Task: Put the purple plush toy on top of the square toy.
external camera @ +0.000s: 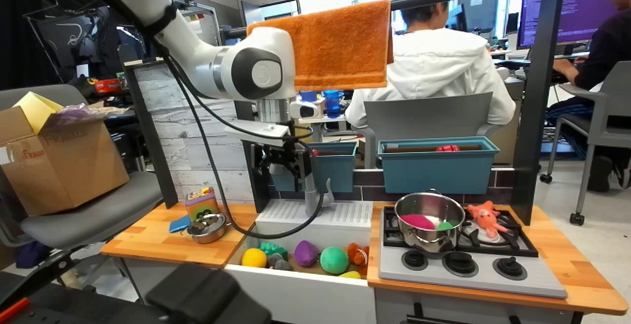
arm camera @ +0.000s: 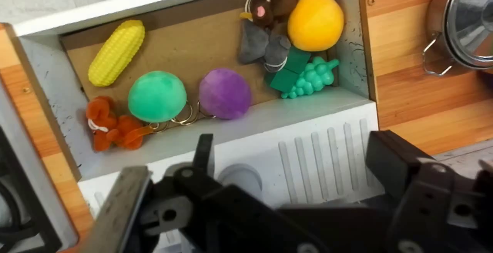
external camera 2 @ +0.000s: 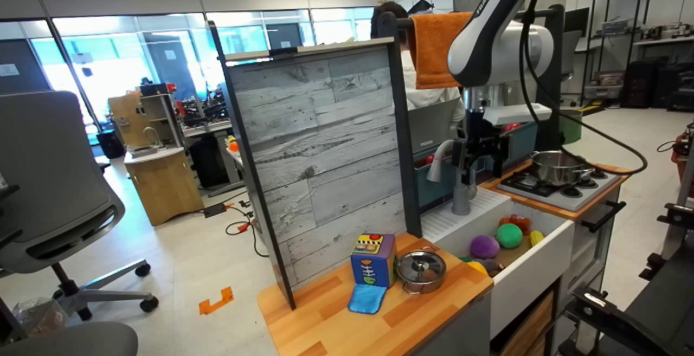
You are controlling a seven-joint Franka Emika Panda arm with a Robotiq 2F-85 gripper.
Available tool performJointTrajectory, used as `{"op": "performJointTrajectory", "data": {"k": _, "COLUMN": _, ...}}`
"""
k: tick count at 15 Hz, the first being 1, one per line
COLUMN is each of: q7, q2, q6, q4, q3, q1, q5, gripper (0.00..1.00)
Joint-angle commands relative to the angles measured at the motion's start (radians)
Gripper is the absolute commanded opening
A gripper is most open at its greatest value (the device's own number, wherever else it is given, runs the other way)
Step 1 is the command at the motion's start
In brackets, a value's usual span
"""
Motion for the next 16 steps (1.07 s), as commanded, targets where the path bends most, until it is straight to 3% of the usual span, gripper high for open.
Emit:
{"op": "performJointTrajectory", "data": {"k": 1, "q7": 0.101, "q2": 0.099, "q6": 0.000, "q4": 0.079, "q3": -0.009, "q1": 0.032, "q5": -0.010, "gripper": 1.00}}
{"op": "performJointTrajectory", "data": {"k": 10, "q7": 0.272, "q2": 0.232, "q6": -0.024, "q4": 0.095, "q3": -0.078, "q1": 0.078, "q5": -0.032, "gripper": 1.00}}
{"op": "performJointTrajectory", "data": {"k": 16, "q7": 0.349, "q2": 0.370, "q6": -0.029, "q4": 0.241, "q3": -0.152, "q1": 0.103, "q5": -0.091, "gripper": 1.00}}
